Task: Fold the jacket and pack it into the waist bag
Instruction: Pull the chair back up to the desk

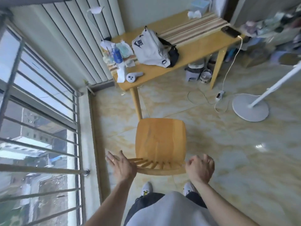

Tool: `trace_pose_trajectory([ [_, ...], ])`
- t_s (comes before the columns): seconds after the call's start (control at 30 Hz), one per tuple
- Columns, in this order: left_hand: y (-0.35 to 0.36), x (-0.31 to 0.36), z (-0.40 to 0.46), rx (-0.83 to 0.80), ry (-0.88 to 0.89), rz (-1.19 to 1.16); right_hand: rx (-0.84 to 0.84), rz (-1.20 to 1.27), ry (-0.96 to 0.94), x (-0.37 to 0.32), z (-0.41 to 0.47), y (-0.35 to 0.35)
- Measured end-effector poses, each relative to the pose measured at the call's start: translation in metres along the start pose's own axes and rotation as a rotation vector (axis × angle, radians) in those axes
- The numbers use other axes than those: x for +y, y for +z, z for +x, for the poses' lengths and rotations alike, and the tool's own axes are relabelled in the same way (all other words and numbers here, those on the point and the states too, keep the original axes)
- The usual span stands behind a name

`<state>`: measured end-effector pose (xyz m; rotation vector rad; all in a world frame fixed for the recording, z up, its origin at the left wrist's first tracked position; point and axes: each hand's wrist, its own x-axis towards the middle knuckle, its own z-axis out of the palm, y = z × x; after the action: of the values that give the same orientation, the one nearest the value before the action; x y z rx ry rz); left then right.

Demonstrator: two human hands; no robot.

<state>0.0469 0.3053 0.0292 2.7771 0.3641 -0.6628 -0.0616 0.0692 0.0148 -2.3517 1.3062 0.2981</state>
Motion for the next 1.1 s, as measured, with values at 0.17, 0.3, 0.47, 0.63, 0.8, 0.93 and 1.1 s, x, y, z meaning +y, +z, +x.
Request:
trace_pose_trajectory([
  [0.17, -0.016, -0.017, 0.045, -0.232, -0.33, -0.494, 0.138, 0.875, 0.65, -0.04, -0.018, -0.01],
  [0.3, -0.033, -0.018, 0.05, -0.452, -0.561, -0.898, -0.095, 1.031, 0.923, -0.057, -0.024, -0.007],
  [0.47, -0.052, -0.001, 0.026, -0.644, -0.616, -1.107, -0.266, 1.292, 0.915, -0.066, -0.035, -0.001],
  [0.63, -0.059, 0.002, 0.037, -0.705, -0.665, -1.056, -0.344, 1.351, 1.003, -0.059, -0.018, 0.001],
  [0.8, -0.079, 0.029, 0.044, -0.718, -0.734, -1.061, -0.465, 1.275, 1.032, -0.055, 0.01, -0.024],
  [0.93, -0.1, 0.077, 0.076, -0.583, -0.767, -1.002, -0.527, 1.332, 0.972, -0.085, 0.054, -0.058],
  [1.1, -0.129, 0.137, 0.133, -0.482, -0.698, -0.991, -0.588, 1.369, 0.797, -0.144, 0.121, -0.1],
])
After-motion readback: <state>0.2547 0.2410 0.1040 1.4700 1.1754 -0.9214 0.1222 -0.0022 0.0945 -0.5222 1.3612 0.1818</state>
